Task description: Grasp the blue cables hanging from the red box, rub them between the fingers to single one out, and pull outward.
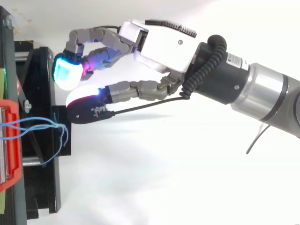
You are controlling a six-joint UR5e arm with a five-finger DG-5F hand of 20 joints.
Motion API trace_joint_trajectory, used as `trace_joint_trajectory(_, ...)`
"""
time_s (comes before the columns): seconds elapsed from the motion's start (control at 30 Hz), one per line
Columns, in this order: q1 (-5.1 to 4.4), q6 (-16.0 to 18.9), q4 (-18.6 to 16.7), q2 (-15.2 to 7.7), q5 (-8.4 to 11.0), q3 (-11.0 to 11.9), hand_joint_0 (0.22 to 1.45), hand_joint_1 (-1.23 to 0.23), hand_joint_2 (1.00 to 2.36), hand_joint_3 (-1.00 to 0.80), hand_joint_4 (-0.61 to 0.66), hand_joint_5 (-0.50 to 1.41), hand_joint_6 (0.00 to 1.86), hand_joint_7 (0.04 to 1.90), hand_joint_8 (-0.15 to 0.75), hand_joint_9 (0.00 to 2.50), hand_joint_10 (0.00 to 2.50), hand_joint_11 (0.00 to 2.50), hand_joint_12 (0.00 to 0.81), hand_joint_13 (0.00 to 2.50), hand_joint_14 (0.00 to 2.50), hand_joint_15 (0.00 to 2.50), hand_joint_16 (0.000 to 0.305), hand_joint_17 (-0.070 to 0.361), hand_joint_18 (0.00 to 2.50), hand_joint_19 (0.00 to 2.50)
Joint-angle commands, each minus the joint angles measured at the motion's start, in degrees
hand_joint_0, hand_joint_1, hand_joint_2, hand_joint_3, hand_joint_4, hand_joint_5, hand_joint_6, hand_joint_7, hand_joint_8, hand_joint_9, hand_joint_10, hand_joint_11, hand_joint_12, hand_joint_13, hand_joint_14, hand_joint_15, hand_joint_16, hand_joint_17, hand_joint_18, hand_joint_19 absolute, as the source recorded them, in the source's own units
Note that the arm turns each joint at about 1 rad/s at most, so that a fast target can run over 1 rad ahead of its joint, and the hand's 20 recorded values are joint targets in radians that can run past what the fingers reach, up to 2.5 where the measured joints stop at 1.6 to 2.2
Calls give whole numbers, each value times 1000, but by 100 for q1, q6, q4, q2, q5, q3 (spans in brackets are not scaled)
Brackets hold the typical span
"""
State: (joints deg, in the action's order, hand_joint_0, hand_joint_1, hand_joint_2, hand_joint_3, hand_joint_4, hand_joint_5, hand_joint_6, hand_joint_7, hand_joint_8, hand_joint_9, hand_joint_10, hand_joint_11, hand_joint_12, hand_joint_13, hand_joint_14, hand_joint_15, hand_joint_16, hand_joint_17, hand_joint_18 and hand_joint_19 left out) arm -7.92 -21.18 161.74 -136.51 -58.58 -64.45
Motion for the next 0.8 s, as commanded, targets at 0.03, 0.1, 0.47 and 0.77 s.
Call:
trace_joint_trajectory(0.03, -17, -9, -2, 1, 40, 3, 532, -620, 1003, -460, 269, -97, 501, 1227, 315, 831, 11, 418, 381, 690, 15, 425, 49, 110, 648, 600)
trace_joint_trajectory(0.1, -26, 0, -2, 1, 31, -6, 532, -625, 1003, -464, 281, -98, 501, 1216, 312, 829, 11, 414, 381, 691, 14, 426, 49, 110, 648, 596)
trace_joint_trajectory(0.47, -34, 140, -653, -368, -109, 3, 513, -609, 1002, -475, 334, -112, 503, 1015, 309, 809, 9, 320, 385, 686, 13, 405, 50, 113, 647, 591)
trace_joint_trajectory(0.77, -96, 580, -1505, -719, -250, 3, 511, -606, 1002, -476, 339, -114, 503, 1010, 315, 813, 9, 330, 387, 684, 13, 412, 50, 113, 646, 593)
